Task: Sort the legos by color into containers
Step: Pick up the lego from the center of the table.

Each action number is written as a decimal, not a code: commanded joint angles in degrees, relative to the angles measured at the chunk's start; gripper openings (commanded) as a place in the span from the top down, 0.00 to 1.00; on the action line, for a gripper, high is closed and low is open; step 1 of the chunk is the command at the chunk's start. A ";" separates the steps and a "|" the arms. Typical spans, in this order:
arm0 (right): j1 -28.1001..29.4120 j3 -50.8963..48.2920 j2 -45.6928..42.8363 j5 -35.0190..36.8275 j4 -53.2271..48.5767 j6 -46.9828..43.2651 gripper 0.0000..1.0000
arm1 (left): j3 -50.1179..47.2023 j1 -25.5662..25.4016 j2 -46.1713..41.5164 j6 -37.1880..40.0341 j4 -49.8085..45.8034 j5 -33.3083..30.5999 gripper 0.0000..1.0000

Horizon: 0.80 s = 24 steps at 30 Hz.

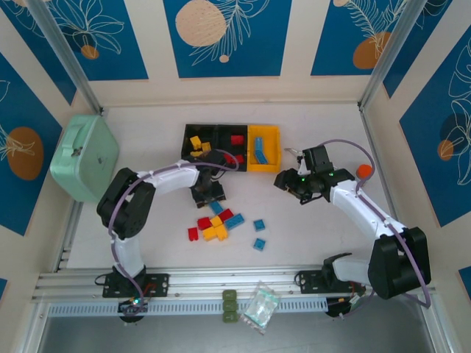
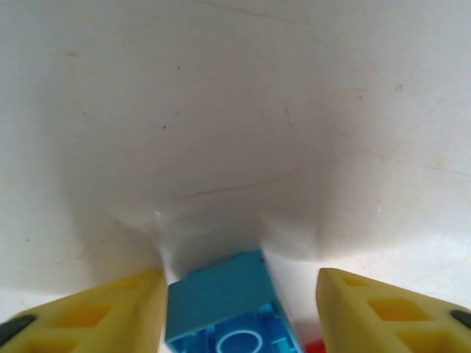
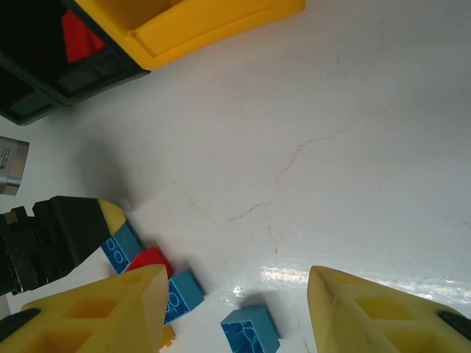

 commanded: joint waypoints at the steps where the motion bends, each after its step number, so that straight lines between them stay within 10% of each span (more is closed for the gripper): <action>1: -0.54 -1.12 -1.59 -1.16 0.43 1.06 0.47 | 2.12 -0.48 1.05 -0.34 -0.35 0.20 0.53; 9: -0.47 -1.12 -1.32 -1.38 -0.09 1.84 0.47 | 4.54 0.22 2.40 0.34 0.72 0.30 0.73; 24: 0.09 0.60 -1.93 -1.03 -1.60 1.43 0.47 | 17.21 3.07 1.48 6.13 -3.98 -1.51 0.74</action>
